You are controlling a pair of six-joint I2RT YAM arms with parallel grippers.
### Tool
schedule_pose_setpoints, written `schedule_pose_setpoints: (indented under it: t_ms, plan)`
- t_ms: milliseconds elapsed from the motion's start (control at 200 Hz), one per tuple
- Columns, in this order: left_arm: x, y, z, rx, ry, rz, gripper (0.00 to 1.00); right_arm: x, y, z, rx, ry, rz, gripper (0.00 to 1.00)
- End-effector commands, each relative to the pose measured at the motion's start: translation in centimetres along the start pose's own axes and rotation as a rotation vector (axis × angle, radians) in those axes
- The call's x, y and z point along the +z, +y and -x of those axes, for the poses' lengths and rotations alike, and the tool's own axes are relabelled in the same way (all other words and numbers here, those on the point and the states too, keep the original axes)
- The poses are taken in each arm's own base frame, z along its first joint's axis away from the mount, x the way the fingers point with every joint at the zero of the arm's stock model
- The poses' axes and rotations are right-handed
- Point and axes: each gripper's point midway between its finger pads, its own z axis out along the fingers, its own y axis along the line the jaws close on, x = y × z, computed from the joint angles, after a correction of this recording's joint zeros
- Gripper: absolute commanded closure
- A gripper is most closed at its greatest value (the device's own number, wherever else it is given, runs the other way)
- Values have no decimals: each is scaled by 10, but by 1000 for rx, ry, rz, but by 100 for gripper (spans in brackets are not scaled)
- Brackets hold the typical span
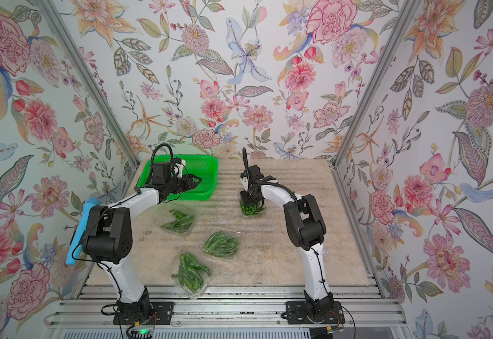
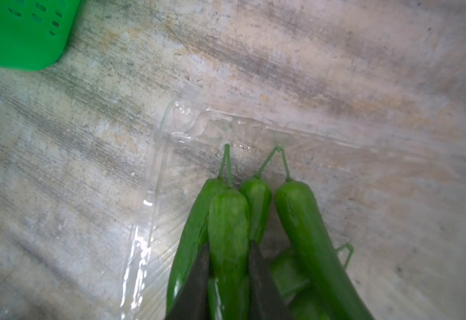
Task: Take small green peppers out of containers
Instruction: Pick up the green pepper from the packing box.
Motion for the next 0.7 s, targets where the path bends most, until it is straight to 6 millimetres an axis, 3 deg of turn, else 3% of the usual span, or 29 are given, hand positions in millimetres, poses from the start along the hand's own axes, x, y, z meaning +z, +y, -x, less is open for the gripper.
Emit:
schedule_pose_setpoints:
  t_ms: [0,175,450,570,650,696]
  plan:
    - [-11,-1,11,13,-36,-5,49,-48,12,33,-26,-109,-12,96]
    - [-21,1,20,14,-61,4,49,-91,31,56,-53,-208,-11,97]
    - [-39,5,33,-2,-117,7,49,-141,91,106,-124,-370,112,98]
    - [-47,7,31,-16,-131,9,49,-139,116,136,-127,-420,191,98]
    - [-55,10,28,-34,-152,15,49,-127,130,153,-121,-438,238,98]
    - [-61,11,25,-43,-164,16,49,-110,134,160,-111,-436,249,98]
